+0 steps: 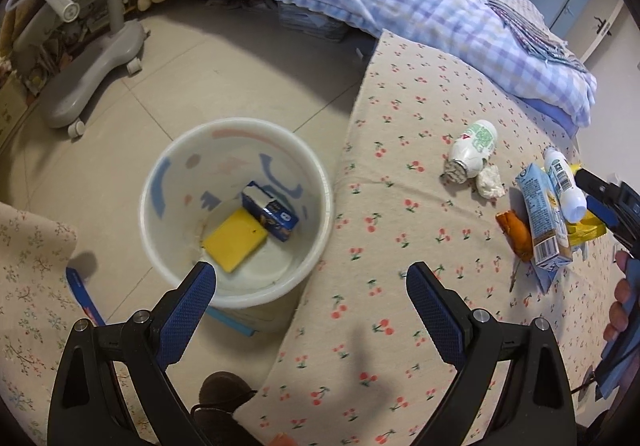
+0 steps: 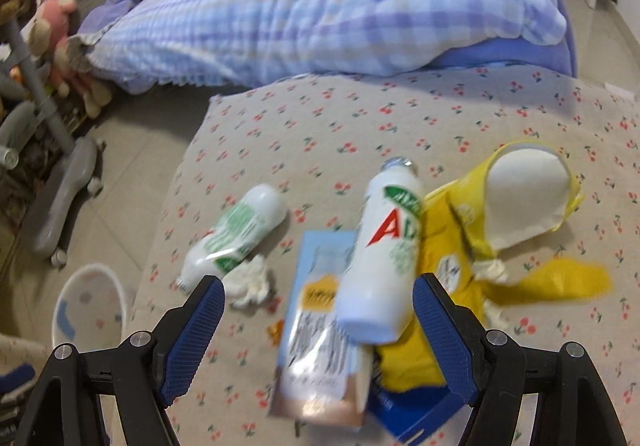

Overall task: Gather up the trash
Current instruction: 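Grasp the white pill bottle with the right tool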

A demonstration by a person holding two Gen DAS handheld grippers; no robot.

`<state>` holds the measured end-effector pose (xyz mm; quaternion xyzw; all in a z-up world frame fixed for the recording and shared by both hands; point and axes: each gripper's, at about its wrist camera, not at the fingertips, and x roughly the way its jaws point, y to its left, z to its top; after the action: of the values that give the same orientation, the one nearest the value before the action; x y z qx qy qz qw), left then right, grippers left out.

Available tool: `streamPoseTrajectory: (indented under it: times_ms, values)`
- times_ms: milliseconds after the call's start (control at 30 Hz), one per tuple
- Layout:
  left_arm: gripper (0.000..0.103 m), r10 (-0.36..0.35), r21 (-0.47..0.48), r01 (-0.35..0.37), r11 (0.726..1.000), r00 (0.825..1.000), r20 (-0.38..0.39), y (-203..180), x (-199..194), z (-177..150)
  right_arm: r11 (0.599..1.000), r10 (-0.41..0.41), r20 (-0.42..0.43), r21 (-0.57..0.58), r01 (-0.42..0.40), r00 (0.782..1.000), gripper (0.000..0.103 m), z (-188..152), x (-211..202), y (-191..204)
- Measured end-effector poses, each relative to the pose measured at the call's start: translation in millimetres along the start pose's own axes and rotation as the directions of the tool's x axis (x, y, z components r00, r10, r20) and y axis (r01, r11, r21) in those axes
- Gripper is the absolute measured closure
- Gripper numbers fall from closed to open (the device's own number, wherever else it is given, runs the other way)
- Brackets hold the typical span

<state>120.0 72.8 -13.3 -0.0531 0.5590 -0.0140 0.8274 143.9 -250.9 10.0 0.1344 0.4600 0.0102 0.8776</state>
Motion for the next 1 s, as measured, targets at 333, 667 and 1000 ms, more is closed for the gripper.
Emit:
streamPoseTrajectory:
  times_ms: [333,667,1000]
  values:
    - [0.005,-0.032,0.038,0.033,0.999,0.999,-0.02,-44.9,8.5,4.6,0.999,-0.016,-0.088,0.041,0.02,0.996,0.063,4.6,35.1,-29.1]
    - [0.006,-0.115,0.099,0.118,0.988,0.993,-0.037,-112.5,10.9,9.3,0.998,0.042,-0.005,0.04,-0.042,0.999,0.063,2.7,-17.0,-42.6]
    - [0.006,-0.163,0.163,0.169,0.972,0.985,-0.054,-170.2,29.8,22.7,0.991,0.038,0.097,0.127,-0.05,0.995,0.064,-8.7,-79.6,-101.2]
